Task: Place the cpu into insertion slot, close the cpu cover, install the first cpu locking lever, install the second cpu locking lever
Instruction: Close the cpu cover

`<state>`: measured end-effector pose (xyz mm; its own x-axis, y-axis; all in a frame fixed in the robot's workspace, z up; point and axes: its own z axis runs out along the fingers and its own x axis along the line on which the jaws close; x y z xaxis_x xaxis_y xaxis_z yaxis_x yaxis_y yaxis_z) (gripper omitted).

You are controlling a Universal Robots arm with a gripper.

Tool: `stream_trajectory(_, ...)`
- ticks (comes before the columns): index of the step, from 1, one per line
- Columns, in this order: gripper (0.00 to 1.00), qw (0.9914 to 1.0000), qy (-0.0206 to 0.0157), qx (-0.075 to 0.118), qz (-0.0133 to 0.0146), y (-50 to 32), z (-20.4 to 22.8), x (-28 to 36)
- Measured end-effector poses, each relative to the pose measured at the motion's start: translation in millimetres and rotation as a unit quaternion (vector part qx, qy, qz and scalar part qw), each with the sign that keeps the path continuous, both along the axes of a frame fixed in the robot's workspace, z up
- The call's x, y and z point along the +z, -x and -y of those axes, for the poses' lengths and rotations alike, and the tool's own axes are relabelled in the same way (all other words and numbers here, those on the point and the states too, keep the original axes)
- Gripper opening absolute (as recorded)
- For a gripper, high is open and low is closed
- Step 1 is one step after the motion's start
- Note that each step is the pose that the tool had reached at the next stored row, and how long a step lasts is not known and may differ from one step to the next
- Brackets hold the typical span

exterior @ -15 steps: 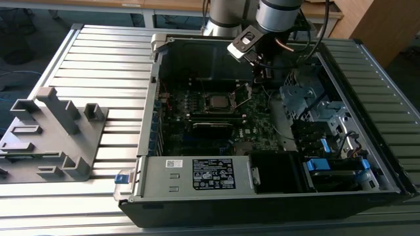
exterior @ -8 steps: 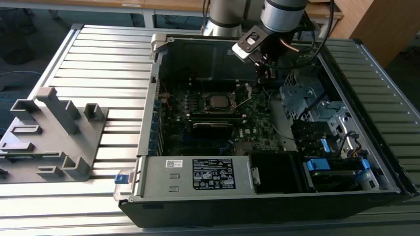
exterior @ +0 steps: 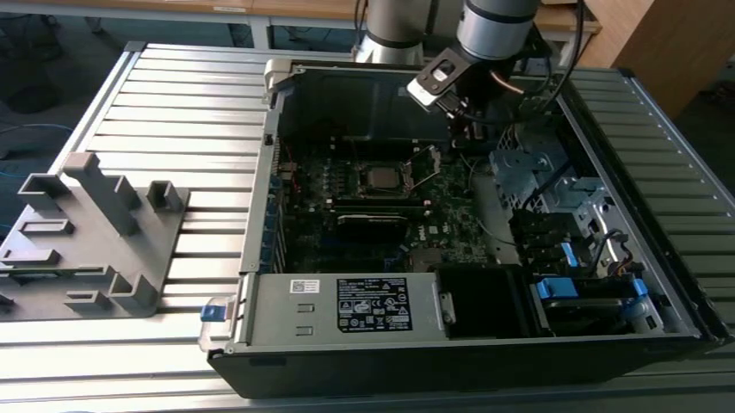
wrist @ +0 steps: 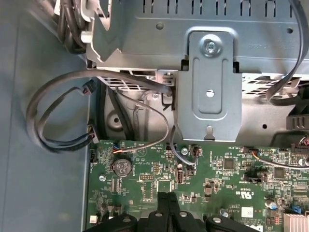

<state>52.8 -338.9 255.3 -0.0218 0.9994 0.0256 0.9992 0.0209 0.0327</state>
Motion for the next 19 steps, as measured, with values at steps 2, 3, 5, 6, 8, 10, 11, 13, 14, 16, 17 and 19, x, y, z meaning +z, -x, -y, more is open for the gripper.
stream_trajectory(2, 0.11, 1.00000, 0.0001, 0.000, 0.0000, 0.0, 0.0, -2.7)
stream_trajectory(3, 0.11, 1.00000, 0.0000, 0.000, 0.0000, 0.0, 0.0, -4.1)
stream_trajectory(5, 0.11, 1.00000, 0.0000, -0.001, 0.0000, 0.0, 0.0, -6.9)
stream_trajectory(6, 0.11, 1.00000, 0.0000, -0.001, 0.0000, 0.0, 0.0, -8.1)
stream_trajectory(8, 0.11, 1.00000, 0.0001, -0.001, 0.0000, 0.0, 0.0, -10.4)
stream_trajectory(10, 0.11, 1.00000, 0.0000, -0.001, 0.0000, 0.0, 0.0, -12.2)
stream_trajectory(11, 0.11, 1.00000, 0.0001, -0.001, 0.0000, 0.0, 0.0, -12.9)
stream_trajectory(13, 0.11, 1.00000, 0.0001, -0.001, 0.0000, 0.0, 0.0, -13.3)
stream_trajectory(14, 0.11, 1.00000, 0.0002, -0.001, 0.0000, 0.0, 0.0, -13.3)
stream_trajectory(16, 0.11, 1.00000, 0.0001, -0.001, 0.0000, 0.0, 0.0, -13.4)
stream_trajectory(17, 0.11, 1.00000, 0.0000, -0.001, 0.0000, 0.0, 0.0, -13.5)
stream_trajectory(19, 0.11, 1.00000, 0.0001, -0.001, 0.0000, 0.1, 0.0, -13.5)
